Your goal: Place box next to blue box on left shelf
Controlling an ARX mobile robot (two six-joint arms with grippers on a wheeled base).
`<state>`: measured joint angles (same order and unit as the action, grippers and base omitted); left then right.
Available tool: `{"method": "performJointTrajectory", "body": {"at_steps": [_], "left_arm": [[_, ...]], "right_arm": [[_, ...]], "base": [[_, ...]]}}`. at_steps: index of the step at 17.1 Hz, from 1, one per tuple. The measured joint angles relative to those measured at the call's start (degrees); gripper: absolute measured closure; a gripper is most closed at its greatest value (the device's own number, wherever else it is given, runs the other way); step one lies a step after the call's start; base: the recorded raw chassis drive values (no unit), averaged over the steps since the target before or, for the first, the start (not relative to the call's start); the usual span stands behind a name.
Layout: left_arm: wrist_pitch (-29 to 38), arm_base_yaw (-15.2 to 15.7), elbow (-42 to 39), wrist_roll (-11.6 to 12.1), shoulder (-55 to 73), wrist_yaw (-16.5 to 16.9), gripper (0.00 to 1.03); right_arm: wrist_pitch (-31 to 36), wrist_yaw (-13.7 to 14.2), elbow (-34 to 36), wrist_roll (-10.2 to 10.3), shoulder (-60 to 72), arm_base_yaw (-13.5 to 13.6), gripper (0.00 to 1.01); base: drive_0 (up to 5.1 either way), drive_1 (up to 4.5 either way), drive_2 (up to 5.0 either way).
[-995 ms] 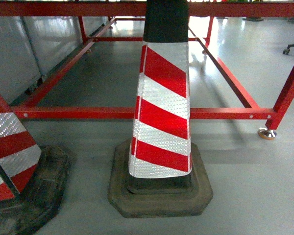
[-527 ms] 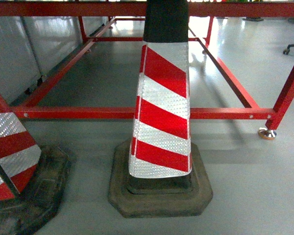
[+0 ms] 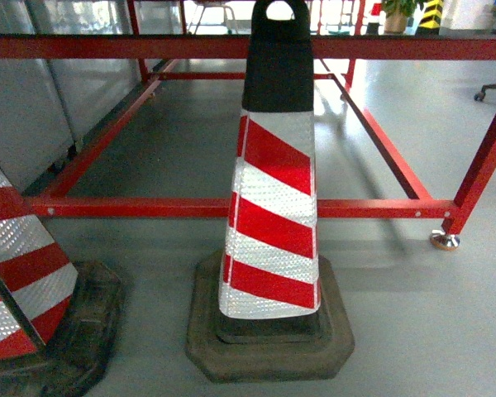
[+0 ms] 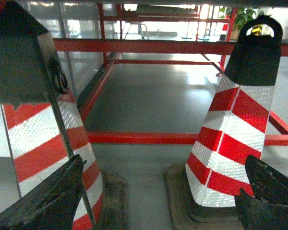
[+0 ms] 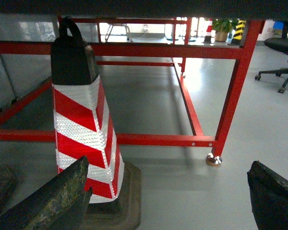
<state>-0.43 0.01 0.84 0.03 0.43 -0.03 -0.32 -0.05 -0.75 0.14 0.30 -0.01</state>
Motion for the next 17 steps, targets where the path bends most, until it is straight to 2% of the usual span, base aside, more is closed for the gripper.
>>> {"method": "performJointTrajectory", "body": {"at_steps": [17], "left_arm": [[0.09, 0.00, 0.00, -0.07, 0.00, -0.02, 0.05]], "right_arm": [[-0.02, 0.02, 0.00, -0.02, 0.00, 0.00, 0.03]], "base": [[0.0, 0.00, 0.0]]}}
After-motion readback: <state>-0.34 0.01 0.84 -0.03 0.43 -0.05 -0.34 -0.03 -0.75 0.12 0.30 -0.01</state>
